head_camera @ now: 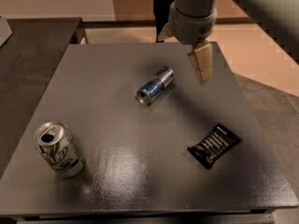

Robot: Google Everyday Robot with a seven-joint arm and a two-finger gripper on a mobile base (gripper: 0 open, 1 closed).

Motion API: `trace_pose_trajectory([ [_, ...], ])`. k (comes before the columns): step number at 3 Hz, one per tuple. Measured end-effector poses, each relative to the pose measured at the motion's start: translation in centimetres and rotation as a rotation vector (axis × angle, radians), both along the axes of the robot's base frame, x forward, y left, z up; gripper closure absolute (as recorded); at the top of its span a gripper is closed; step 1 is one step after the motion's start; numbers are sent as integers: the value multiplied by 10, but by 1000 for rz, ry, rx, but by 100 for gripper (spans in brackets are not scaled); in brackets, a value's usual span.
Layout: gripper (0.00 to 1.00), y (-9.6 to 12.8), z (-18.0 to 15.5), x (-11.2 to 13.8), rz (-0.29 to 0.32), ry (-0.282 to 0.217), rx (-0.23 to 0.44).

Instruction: Pick redbull can

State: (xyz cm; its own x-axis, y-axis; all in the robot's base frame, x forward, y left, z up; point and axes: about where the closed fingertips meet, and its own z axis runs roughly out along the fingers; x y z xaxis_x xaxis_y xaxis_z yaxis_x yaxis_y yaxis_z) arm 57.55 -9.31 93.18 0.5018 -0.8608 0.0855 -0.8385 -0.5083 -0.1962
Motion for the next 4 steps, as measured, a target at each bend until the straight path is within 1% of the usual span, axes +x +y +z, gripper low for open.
trace_pose_trajectory([
  [1, 0, 22, -15, 29, 81, 24, 11],
  [2, 0, 41, -32, 47, 134, 56, 15],
  [3, 0, 56, -50, 54, 165, 94, 25],
  [4, 0, 60, -66, 52, 167, 129, 36],
])
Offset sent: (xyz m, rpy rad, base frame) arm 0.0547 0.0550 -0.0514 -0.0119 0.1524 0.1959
